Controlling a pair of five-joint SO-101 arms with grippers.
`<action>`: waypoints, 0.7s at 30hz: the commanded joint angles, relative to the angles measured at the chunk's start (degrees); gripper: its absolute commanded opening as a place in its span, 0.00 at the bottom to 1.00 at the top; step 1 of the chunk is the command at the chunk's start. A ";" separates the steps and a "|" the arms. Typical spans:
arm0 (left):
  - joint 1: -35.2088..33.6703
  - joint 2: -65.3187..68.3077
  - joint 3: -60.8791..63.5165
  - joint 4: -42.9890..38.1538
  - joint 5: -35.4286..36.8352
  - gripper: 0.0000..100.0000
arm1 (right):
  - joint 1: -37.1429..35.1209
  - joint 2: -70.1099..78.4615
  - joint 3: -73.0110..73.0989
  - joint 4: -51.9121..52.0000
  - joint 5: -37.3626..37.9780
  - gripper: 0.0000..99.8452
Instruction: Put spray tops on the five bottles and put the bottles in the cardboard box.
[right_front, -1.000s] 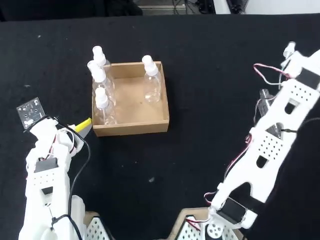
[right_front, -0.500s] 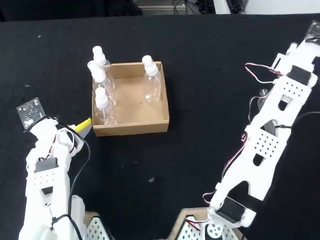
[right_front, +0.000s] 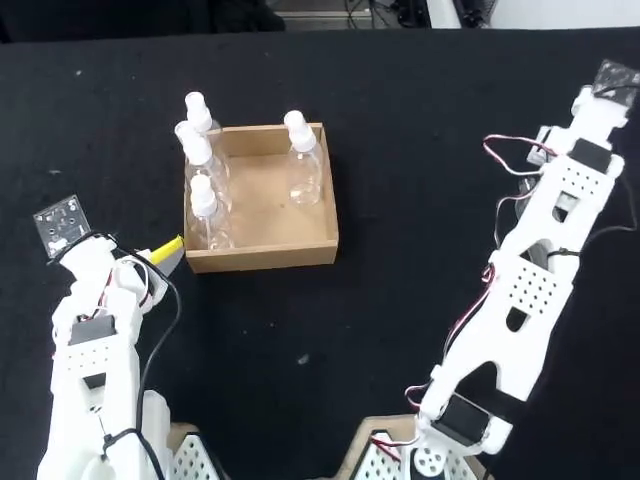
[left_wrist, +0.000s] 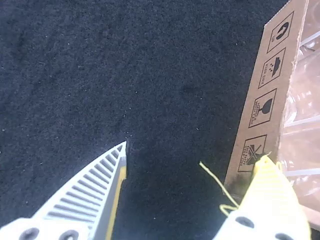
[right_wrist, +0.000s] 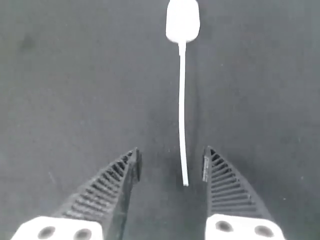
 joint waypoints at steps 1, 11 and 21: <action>0.48 -1.58 -0.48 -0.70 0.09 0.29 | 0.79 -0.92 0.04 -1.14 0.53 0.18; 0.40 -1.58 -0.48 -0.62 0.09 0.29 | 3.87 1.63 -0.13 -4.66 1.05 0.18; 0.40 -1.58 -0.48 -0.62 0.09 0.29 | 1.76 4.79 -3.03 -4.48 3.87 0.16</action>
